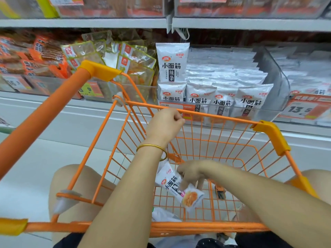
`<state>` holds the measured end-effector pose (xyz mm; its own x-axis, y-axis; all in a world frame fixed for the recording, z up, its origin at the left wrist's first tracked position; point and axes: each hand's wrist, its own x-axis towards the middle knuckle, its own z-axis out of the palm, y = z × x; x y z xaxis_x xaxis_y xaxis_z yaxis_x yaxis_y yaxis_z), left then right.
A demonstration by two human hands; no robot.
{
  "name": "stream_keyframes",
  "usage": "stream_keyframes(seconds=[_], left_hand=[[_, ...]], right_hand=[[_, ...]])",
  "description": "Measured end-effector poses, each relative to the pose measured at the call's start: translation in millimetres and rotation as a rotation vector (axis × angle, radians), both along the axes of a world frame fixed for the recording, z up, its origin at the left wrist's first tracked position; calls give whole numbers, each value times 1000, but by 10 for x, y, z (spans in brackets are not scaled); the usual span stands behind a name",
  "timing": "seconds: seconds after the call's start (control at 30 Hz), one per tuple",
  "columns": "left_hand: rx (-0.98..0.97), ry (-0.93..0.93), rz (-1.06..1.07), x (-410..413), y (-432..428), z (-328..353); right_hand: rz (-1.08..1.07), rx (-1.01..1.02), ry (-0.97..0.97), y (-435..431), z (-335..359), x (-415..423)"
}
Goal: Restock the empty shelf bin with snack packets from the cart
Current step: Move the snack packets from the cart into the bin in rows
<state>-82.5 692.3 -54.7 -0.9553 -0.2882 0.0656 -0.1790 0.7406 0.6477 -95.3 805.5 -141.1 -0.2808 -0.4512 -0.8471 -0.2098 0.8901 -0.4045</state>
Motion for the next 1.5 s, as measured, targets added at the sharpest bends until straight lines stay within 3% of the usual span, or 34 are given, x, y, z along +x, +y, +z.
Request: stream_keyframes(seconds=[0.07, 0.17, 0.3, 0.43, 0.6, 0.7, 0.9, 1.13, 1.27, 1.5], left_hand=[[41, 80, 6, -9, 24, 51], [36, 346, 90, -40, 47, 145], [-277, 595, 192, -195, 17, 202], [-508, 614, 78, -402, 79, 213], [-546, 563, 77, -550, 106, 146], [-522, 589, 86, -536, 96, 63], [-492, 624, 73, -537, 60, 2], [-456, 627, 46, -507, 48, -22], [-452, 636, 24, -491, 47, -38], [-412, 650, 22, -429, 69, 14]], right_hand=[[-26, -55, 44, 177, 338, -200], [-140, -230, 100, 572, 866, -393], [-508, -656, 180, 947, 1403, -526], [-875, -1096, 461, 832, 1650, -805], [-1026, -1311, 564, 465, 1696, -1098], [-1001, -1289, 549, 325, 1615, -1184], [-771, -1048, 644, 304, 1536, -1248], [-610, -860, 843, 282, 1535, -1223], [-537, -656, 917, 235, 1519, -1222], [-581, -575, 1016, 298, 1622, -1141]])
